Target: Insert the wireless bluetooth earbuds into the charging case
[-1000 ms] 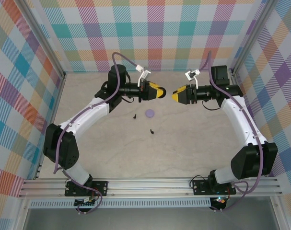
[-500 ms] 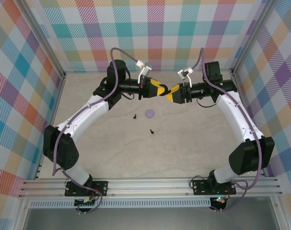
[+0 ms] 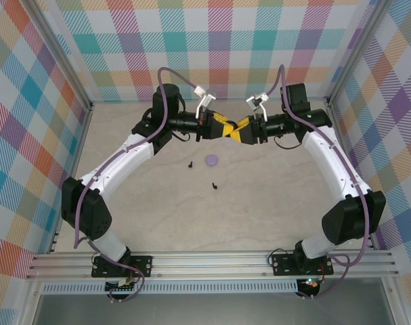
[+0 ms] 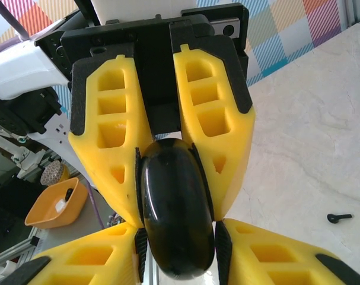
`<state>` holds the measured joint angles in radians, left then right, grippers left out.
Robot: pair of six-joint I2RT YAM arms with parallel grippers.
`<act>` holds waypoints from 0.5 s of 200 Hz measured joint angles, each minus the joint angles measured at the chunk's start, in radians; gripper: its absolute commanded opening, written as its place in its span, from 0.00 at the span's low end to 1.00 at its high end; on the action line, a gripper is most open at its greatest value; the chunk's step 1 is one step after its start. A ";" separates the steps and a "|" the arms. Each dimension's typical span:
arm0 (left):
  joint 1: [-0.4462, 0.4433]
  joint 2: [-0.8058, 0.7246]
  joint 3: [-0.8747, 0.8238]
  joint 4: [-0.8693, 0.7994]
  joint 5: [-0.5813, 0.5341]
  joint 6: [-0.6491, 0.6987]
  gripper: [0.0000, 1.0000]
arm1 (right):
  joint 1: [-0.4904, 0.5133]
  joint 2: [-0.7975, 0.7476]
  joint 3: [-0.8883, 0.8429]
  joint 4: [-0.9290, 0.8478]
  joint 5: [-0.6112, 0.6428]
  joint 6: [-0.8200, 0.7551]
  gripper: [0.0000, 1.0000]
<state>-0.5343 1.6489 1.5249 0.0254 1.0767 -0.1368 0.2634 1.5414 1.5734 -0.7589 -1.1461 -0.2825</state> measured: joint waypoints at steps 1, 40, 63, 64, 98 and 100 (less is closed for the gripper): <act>0.000 0.000 0.000 0.000 0.000 0.000 0.04 | 0.000 0.001 0.000 0.000 0.000 0.000 0.37; 0.000 0.007 0.006 -0.008 -0.003 0.004 0.05 | 0.000 0.012 0.006 -0.010 -0.006 -0.006 0.29; 0.001 0.007 0.010 -0.021 -0.003 0.004 0.06 | 0.000 0.015 0.007 -0.010 -0.008 -0.008 0.26; 0.001 0.007 0.010 -0.021 -0.003 0.004 0.06 | 0.000 0.015 0.007 -0.010 -0.008 -0.008 0.26; 0.003 0.007 0.011 -0.025 0.000 0.008 0.12 | 0.000 0.015 0.007 -0.006 -0.007 -0.006 0.16; 0.003 0.007 0.011 -0.025 -0.001 0.008 0.13 | 0.000 0.015 0.007 -0.005 -0.007 -0.006 0.16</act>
<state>-0.5312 1.6558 1.5364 0.0006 1.0760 -0.1291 0.2638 1.5562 1.5803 -0.7643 -1.1534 -0.2886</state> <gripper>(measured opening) 0.190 0.235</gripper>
